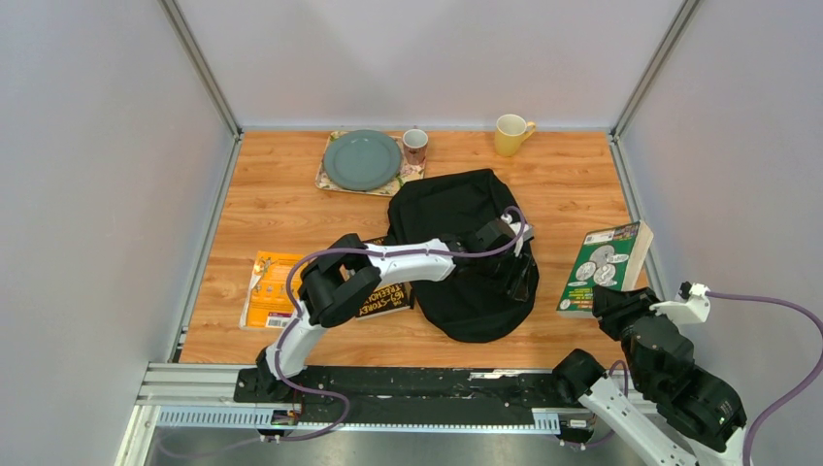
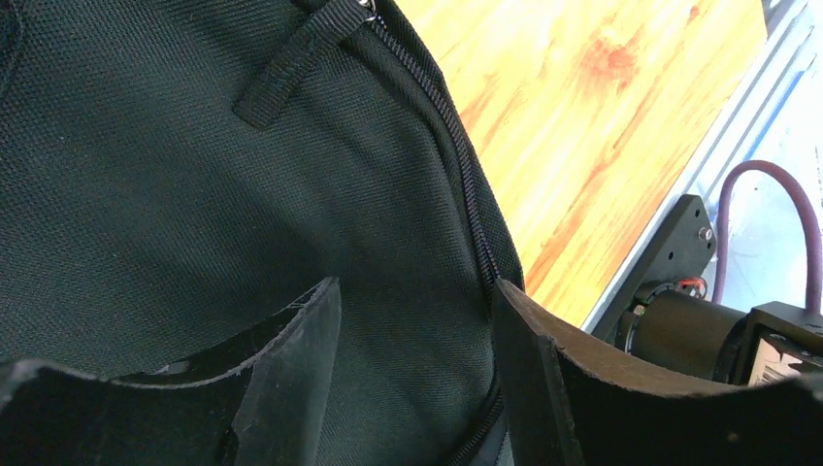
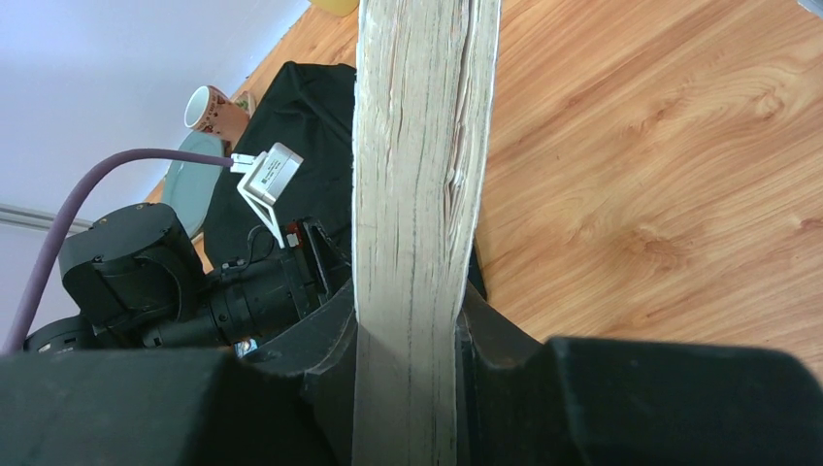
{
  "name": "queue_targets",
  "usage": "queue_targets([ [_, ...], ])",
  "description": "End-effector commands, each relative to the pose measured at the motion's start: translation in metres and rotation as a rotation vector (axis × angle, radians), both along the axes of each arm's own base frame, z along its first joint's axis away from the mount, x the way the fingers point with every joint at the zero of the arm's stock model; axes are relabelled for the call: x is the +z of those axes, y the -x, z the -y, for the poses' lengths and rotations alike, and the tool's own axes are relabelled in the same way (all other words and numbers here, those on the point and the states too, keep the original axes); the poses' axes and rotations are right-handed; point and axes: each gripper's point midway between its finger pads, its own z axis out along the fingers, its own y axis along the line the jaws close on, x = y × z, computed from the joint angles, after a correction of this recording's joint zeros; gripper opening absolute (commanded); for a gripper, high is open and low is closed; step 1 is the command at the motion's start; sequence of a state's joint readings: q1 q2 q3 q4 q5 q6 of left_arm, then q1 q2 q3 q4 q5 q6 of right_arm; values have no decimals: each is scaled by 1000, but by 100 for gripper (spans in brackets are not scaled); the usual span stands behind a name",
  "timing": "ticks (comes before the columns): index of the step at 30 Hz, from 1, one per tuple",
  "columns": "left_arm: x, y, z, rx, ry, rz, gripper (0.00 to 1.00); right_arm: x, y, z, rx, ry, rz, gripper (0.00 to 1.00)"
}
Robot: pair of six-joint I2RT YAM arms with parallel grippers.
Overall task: Pack the student bag
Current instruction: Place the book in the student bag.
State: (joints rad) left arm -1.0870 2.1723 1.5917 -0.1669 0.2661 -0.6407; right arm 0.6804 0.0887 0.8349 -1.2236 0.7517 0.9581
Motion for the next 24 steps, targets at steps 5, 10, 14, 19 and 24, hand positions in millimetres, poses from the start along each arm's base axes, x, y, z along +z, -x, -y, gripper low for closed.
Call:
queue_targets([
  [5, 6, 0, 6, -32, -17, 58, 60, 28, -5, 5, -46, -87, 105, 0],
  [10, 6, 7, 7, -65, -21, 70, 36, 27, -4, 5, -47, -87, 104, 0],
  [14, 7, 9, 9, -81, -12, 67, 18, 27, -4, 4, -41, -87, 103, 0],
  [19, 10, 6, 5, -94, -28, 101, 0, 27, -4, 3, -34, -89, 101, 0],
  [24, 36, -13, -6, -127, -58, 192, 0, 26, -4, -3, -3, -84, 86, 0],
])
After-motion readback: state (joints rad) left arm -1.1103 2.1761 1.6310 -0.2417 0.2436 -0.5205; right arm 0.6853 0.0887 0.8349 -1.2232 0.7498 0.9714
